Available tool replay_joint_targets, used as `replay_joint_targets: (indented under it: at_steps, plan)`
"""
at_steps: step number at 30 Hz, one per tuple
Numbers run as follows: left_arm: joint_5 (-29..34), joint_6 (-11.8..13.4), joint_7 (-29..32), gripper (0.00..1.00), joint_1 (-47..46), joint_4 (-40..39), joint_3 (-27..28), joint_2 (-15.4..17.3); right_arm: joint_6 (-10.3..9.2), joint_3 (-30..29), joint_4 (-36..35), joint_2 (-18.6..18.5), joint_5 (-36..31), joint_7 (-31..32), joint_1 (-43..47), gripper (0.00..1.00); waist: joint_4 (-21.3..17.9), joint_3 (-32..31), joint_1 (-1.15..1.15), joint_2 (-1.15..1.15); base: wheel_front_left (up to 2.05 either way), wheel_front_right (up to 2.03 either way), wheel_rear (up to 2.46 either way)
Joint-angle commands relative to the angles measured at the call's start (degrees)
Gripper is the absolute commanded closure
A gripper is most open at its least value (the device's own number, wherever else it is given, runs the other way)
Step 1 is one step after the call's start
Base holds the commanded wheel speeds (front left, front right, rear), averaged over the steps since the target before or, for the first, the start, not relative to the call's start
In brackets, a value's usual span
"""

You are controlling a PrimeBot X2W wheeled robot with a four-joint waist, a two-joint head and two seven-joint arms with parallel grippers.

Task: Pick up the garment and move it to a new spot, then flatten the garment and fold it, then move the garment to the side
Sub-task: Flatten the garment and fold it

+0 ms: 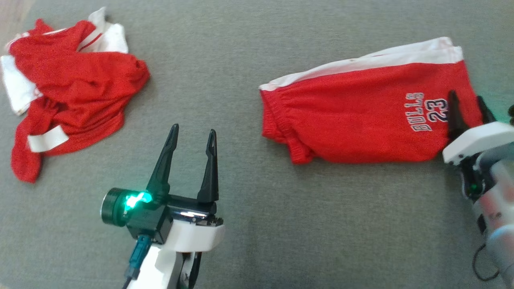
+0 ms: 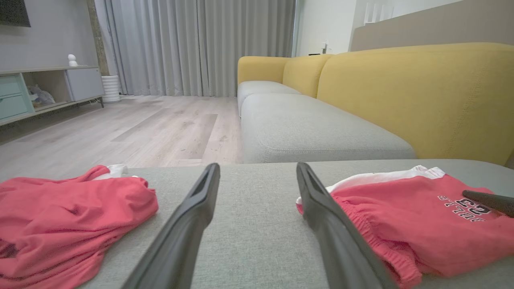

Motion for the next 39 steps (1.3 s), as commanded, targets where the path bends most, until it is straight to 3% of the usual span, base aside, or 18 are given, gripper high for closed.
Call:
replay_joint_targets:
  at_steps: [1, 2, 3, 8, 12, 18, 25, 33, 39]
  plan:
    - [0.8, -0.26, -0.29, 0.0, -0.83, -2.41, 1.32, -0.07, -0.04, 1.54, 0.15, -0.7, 0.72, 0.89, -1.3, 0.15, 1.65, 0.69, 0.01, 0.0, 0.0, 0.0, 0.0]
    - [0.95, -0.34, -0.29, 0.0, -0.91, -2.53, 1.27, -0.09, -0.04, 1.96, 0.75, -0.65, 1.26, 1.54, -1.74, 0.62, 1.95, 0.92, 0.01, 0.0, 0.0, 0.0, 0.0]
    - [1.09, -0.35, -0.29, 0.0, -1.04, -2.67, 1.34, -0.11, -0.04, 2.4, 1.06, -0.67, 1.81, 1.89, -2.11, 1.0, 2.11, 1.12, 0.01, 0.0, 0.0, 0.0, 0.0]
    - [1.62, 0.17, -0.29, 0.0, -1.12, -3.19, 2.0, -0.15, -0.04, 4.02, 1.91, -2.22, 2.21, -0.37, -3.67, 1.0, 0.43, 1.26, 0.01, 0.0, 0.0, 0.0, 0.0]
    - [1.91, -0.01, -0.29, 0.0, -0.76, -3.2, 2.59, -0.16, -0.04, 5.31, 1.26, -3.53, 2.63, -1.39, -3.79, 1.0, -3.44, 0.63, 0.01, 0.0, 0.0, 0.0, 0.0]
    - [2.58, -0.78, -0.29, 0.0, -1.36, -3.19, 3.07, -0.16, -0.04, 5.95, -0.61, -8.37, 3.95, -2.2, -3.04, 1.0, -8.58, 0.03, 0.01, 0.0, 0.0, 0.0, 0.0]
    - [2.77, -1.09, -0.29, 0.0, -1.57, -2.74, 3.55, -0.17, -0.04, 5.49, -3.56, -11.77, 4.77, -2.61, -2.44, 1.0, -10.62, -0.94, 0.01, 0.0, 0.0, 0.0, 0.0]
    - [2.48, -2.06, -0.29, 0.0, -0.51, -1.38, 3.36, -0.17, -0.04, 4.99, -16.53, -8.86, 3.99, -2.69, 0.15, 1.0, -9.39, -3.63, 0.01, 0.0, 0.0, 0.0, 0.0]
    - [1.72, -2.12, -0.29, 0.0, 0.67, -1.0, 3.18, -0.17, -0.04, 8.0, -24.76, -2.78, 0.58, -2.46, 3.94, 1.0, -7.04, -4.82, 0.01, 0.0, 0.0, 0.0, 0.0]
